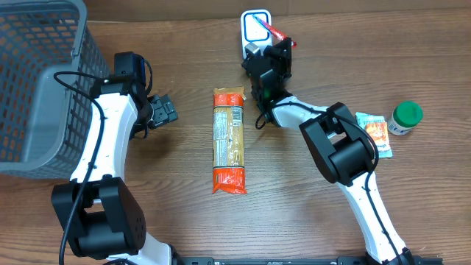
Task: Scan the item barcode
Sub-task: 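Hold the red strip in front of the scanner window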
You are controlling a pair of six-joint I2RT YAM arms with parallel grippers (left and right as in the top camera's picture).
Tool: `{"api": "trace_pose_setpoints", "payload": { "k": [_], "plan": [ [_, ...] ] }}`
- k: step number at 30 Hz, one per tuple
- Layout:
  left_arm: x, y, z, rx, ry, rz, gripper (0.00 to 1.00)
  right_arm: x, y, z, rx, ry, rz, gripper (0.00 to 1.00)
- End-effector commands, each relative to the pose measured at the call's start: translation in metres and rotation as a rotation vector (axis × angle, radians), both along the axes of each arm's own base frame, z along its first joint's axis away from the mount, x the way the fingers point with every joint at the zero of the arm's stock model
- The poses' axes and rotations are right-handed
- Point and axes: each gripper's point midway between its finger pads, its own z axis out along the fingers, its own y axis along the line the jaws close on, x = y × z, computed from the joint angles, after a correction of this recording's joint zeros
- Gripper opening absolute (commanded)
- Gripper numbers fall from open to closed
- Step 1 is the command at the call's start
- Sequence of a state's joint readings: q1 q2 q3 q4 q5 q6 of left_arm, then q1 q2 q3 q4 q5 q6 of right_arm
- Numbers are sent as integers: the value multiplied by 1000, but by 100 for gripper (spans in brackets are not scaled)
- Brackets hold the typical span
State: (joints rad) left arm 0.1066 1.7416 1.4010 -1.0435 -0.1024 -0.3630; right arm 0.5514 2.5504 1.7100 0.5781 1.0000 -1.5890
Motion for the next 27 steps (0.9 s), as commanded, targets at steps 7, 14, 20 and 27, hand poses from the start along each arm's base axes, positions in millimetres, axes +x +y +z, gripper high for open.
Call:
{"api": "trace_pose_setpoints", "payload": {
  "k": [7, 14, 20, 27],
  "plan": [
    [2, 1, 3, 12, -9, -12, 100, -3, 5, -5, -15, 38, -2, 3],
    [2, 1, 3, 12, -9, -12, 100, -4, 0, 0, -4, 13, -34, 3],
    [2, 1, 3, 12, -9, -12, 100, -2, 11, 63, 209, -285, -8, 3],
    [2, 1, 3, 12, -9, -12, 100, -16, 17, 136, 358, -417, -4, 3]
  ]
}}
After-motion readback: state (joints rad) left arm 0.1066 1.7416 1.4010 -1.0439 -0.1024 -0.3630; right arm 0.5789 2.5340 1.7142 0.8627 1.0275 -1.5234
